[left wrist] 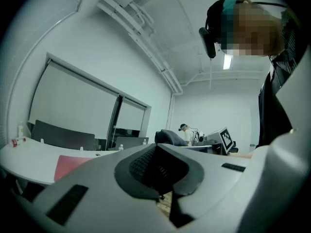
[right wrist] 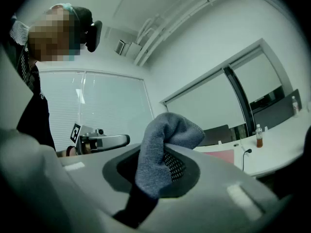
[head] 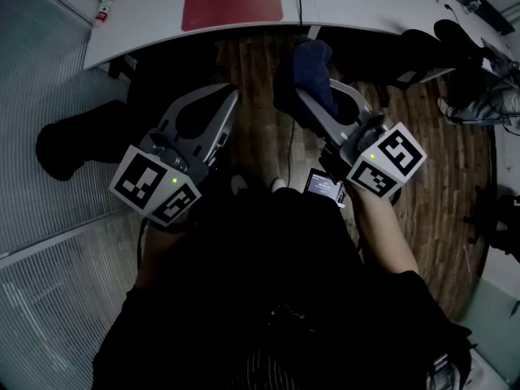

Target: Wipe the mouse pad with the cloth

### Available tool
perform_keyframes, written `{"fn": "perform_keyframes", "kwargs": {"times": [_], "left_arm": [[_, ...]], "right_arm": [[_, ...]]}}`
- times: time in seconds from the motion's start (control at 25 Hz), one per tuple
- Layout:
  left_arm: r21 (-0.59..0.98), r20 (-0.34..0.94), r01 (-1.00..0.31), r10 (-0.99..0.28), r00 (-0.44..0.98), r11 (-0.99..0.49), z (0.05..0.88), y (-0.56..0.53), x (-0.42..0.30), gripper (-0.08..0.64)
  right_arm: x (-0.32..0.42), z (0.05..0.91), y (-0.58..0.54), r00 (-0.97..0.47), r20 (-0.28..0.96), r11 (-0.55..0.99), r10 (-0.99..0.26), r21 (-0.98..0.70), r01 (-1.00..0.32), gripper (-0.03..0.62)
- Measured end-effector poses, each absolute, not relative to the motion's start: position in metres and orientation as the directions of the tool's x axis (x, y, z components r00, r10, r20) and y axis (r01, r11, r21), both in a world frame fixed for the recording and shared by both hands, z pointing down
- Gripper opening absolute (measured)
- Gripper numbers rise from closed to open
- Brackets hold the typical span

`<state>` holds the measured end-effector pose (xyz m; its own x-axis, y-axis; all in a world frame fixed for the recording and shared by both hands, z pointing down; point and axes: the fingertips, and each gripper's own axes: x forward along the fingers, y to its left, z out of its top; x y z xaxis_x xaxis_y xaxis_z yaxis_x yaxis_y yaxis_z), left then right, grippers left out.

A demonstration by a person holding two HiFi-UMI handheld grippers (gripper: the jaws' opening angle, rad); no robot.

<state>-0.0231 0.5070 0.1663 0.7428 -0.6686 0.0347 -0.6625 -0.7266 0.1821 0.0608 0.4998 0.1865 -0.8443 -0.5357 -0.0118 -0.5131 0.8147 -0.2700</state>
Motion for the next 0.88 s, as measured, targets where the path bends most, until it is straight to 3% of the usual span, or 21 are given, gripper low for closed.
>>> {"fn": "perform_keyframes", "kwargs": {"times": [0.44,0.88], "left_arm": [[0.181,0.029,-0.654,-0.661,0.75,-0.734,0.169,0.507,-0.011,0.008],[0.192,0.082,-0.623,-0.62,0.78,-0.758,0.186,0.513,0.031,0.008]], "right_arm": [[0.067,0.191,0.503,-0.866,-0.038,0.835,-0.499,-0.287,-0.469,0.064],[0.12,0.21,0.506,-0.851,-0.027,0.806,-0.524,-0.339,-0.486,0.066]]}}
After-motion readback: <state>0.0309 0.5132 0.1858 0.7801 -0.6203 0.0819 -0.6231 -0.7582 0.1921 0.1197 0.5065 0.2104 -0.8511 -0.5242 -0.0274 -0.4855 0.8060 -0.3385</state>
